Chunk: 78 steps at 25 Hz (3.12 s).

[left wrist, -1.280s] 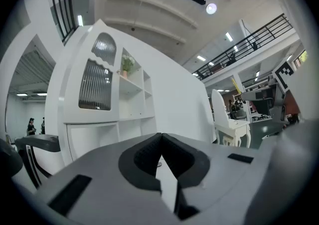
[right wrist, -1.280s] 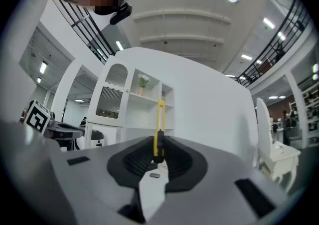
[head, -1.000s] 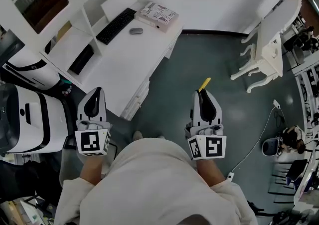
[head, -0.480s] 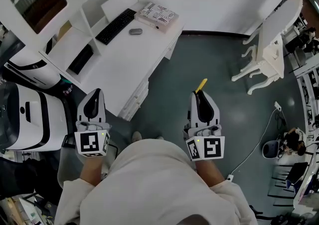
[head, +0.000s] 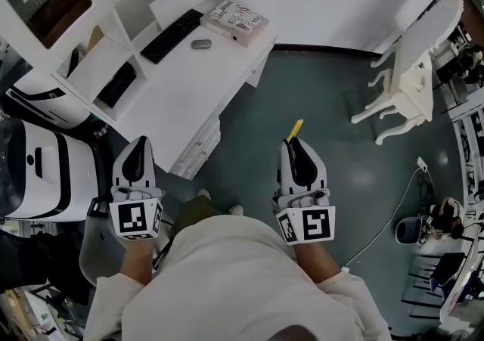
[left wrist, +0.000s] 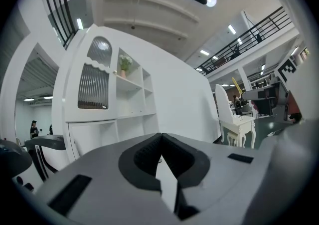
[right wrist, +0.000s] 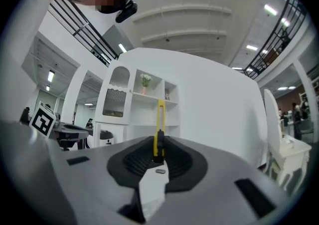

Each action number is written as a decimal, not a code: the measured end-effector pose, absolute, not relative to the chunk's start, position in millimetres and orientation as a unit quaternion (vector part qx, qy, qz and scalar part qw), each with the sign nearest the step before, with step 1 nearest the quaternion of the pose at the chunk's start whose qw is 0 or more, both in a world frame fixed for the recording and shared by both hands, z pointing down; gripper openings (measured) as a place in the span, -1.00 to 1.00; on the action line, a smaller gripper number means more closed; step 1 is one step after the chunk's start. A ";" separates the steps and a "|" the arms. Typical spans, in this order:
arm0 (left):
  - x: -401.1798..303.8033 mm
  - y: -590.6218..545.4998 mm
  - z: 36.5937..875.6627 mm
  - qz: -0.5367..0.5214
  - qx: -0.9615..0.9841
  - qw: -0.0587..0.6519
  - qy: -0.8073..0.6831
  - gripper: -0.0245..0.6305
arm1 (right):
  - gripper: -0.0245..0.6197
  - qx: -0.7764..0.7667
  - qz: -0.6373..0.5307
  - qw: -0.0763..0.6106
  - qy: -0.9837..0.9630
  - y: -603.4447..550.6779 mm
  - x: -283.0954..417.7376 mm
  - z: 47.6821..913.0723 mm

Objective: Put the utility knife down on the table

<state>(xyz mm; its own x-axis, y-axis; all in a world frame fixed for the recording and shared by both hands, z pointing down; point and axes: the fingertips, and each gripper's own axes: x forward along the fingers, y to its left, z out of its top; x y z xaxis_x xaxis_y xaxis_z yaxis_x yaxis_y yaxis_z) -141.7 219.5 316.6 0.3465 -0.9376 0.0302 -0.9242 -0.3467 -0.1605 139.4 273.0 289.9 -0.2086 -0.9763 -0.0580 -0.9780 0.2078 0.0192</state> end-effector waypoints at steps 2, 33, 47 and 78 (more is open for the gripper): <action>-139.8 217.3 318.7 -0.062 -0.817 0.056 0.570 -0.93 | -0.71 -0.628 0.020 0.015 0.778 267.6 141.1 295.1; -142.7 -67.4 372.6 -0.063 -0.845 0.020 0.531 -0.92 | -0.71 -0.653 -0.062 -0.072 0.752 -42.6 108.5 385.5; -156.5 -104.6 396.6 -0.091 -0.820 -0.003 0.565 -0.92 | -0.71 -0.638 -0.161 -0.135 0.740 -134.1 116.3 498.8; -173.0 -143.1 449.7 -0.165 -0.775 -0.063 0.607 -0.92 | -0.71 -0.577 -0.382 -0.299 0.657 -198.8 118.4 747.4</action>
<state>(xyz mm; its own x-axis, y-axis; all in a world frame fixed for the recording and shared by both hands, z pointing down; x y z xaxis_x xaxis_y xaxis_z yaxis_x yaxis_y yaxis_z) -173.0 -143.1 449.7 0.2094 -0.9192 0.3334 -0.9612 -0.2561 -0.1023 118.4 -198.8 747.4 -0.1544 -0.5302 0.8337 -0.9868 0.0417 -0.1562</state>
